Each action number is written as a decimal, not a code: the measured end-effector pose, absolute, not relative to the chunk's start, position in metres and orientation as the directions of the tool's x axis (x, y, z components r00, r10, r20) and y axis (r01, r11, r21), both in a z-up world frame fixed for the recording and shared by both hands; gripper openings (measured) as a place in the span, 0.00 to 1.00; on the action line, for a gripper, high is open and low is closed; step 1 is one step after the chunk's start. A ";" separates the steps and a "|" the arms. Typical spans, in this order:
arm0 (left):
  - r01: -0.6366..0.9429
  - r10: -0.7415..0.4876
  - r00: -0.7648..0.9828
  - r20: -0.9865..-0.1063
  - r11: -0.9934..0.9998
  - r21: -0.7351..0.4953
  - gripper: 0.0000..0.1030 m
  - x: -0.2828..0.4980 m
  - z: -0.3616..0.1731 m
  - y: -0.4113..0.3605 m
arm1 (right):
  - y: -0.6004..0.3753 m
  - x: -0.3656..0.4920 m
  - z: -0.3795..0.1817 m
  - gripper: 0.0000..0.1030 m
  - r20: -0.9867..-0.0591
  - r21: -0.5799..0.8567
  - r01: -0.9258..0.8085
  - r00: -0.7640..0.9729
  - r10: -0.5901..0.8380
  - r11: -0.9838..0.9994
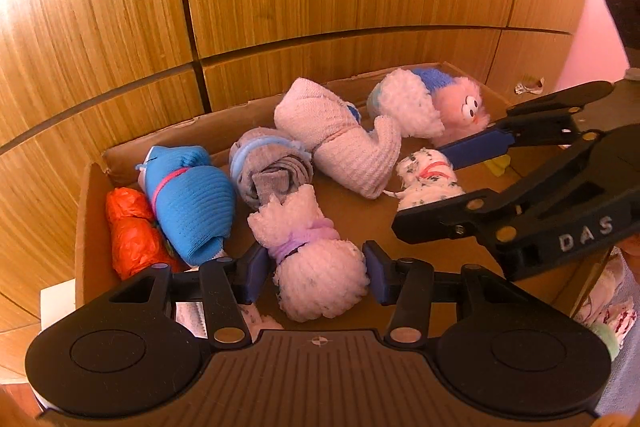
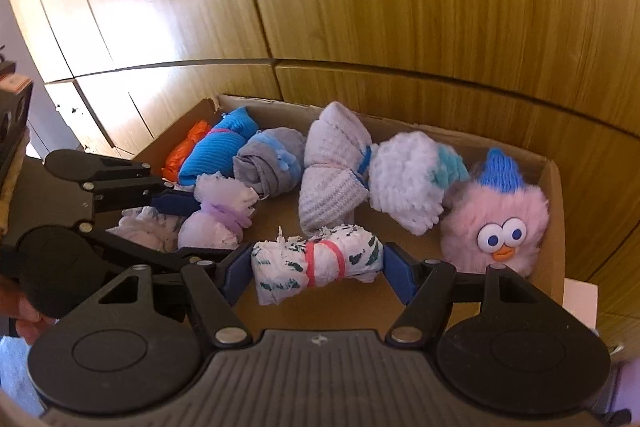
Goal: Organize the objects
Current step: 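Carry both bundles into the box, set them among the others, open both tools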
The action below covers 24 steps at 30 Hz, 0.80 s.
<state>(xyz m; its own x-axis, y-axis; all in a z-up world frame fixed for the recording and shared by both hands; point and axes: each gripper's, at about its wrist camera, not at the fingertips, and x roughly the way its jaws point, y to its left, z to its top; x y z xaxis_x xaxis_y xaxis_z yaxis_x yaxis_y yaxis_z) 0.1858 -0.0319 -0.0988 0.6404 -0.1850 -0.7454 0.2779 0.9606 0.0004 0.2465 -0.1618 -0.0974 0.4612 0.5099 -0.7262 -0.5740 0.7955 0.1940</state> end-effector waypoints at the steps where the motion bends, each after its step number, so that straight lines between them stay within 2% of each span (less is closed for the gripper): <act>1: 0.283 -0.194 0.641 -0.743 0.959 -0.007 0.58 0.185 -0.099 -0.033 | -0.162 0.249 -0.098 0.64 -0.730 0.199 -0.571 0.456 0.509 0.797; 3: 0.283 -0.193 0.650 -0.735 0.959 -0.001 0.65 0.183 -0.097 -0.032 | -0.160 0.253 -0.099 0.64 -0.740 0.209 -0.569 0.439 0.509 0.795; 7: 0.270 -0.181 0.654 -0.734 0.963 0.003 0.65 0.182 -0.095 -0.031 | -0.154 0.258 -0.098 0.64 -0.754 0.197 -0.568 0.433 0.494 0.799; 9: 0.275 -0.189 0.661 -0.727 0.961 0.000 0.74 0.180 -0.093 -0.030 | -0.150 0.258 -0.096 0.64 -0.759 0.191 -0.572 0.430 0.490 0.798; 14: 0.295 -0.186 0.686 -0.703 0.955 0.035 0.83 0.171 -0.088 -0.038 | -0.143 0.261 -0.095 0.64 -0.765 0.195 -0.582 0.413 0.493 0.790; 18: 0.293 -0.188 0.695 -0.694 0.955 0.035 0.84 0.169 -0.085 -0.040 | -0.134 0.261 -0.095 0.65 -0.774 0.178 -0.585 0.413 0.480 0.791; 24: 0.272 -0.188 0.704 -0.684 0.962 0.015 0.87 0.165 -0.080 -0.037 | -0.134 0.260 -0.088 0.72 -0.765 0.162 -0.587 0.433 0.477 0.793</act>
